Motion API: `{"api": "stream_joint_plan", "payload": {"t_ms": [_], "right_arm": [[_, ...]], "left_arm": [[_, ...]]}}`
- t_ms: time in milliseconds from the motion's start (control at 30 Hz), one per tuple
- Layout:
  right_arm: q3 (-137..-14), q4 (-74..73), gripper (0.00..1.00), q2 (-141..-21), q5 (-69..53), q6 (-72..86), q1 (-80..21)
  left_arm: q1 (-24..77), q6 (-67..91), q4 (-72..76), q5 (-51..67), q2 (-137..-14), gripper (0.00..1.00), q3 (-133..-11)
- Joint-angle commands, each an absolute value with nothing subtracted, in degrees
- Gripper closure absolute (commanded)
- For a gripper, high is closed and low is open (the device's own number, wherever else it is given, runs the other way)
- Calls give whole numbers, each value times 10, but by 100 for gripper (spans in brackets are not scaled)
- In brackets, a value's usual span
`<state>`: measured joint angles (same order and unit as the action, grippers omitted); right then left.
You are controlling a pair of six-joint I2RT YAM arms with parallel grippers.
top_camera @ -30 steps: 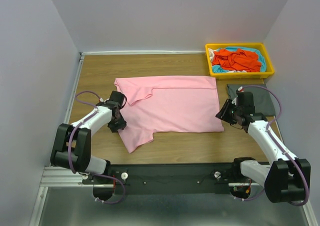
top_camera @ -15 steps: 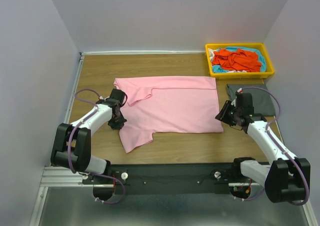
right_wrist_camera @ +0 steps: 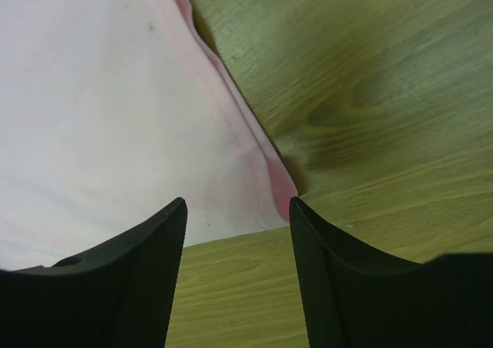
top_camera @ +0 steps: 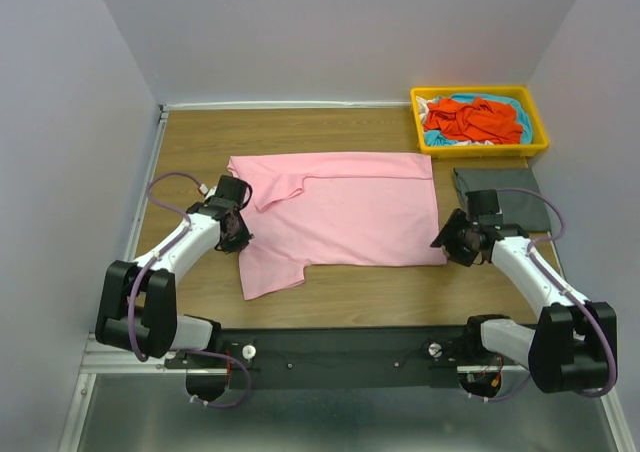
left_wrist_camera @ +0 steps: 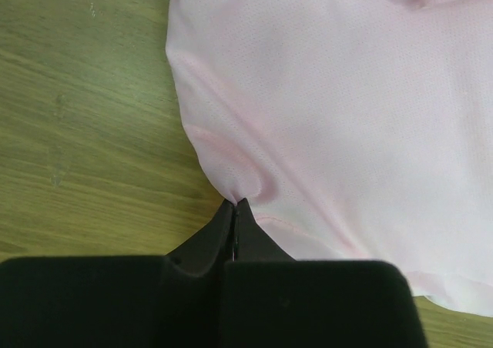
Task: Fold and stack the t-shirts
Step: Fold the tshirt
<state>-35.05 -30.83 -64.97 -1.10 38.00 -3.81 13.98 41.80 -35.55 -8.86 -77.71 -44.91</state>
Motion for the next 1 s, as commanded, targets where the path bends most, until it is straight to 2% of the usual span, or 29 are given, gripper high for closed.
{"api": "stream_joint_plan", "payload": {"t_ms": [0, 233, 367, 433, 667, 833, 967], "right_arm": [[-336, -319, 32, -661, 34, 421, -41], [-315, -311, 34, -650, 48, 440, -40], [-319, -319, 52, -615, 47, 437, -40], [-337, -331, 52, -602, 44, 428, -40], [-375, -363, 68, -630, -46, 408, -41], [-349, -318, 71, -657, -81, 427, -40], [-330, -294, 74, -694, -29, 412, -40]], "left_arm": [[142, 396, -325, -76, -753, 100, -430], [142, 381, -312, -70, -739, 100, -410], [142, 378, -310, -59, -737, 100, -413], [142, 378, -309, -56, -735, 100, -413], [142, 376, -308, -55, -733, 100, -412], [142, 375, -312, -54, -730, 100, -412], [141, 374, -322, -48, -718, 100, -412]]}}
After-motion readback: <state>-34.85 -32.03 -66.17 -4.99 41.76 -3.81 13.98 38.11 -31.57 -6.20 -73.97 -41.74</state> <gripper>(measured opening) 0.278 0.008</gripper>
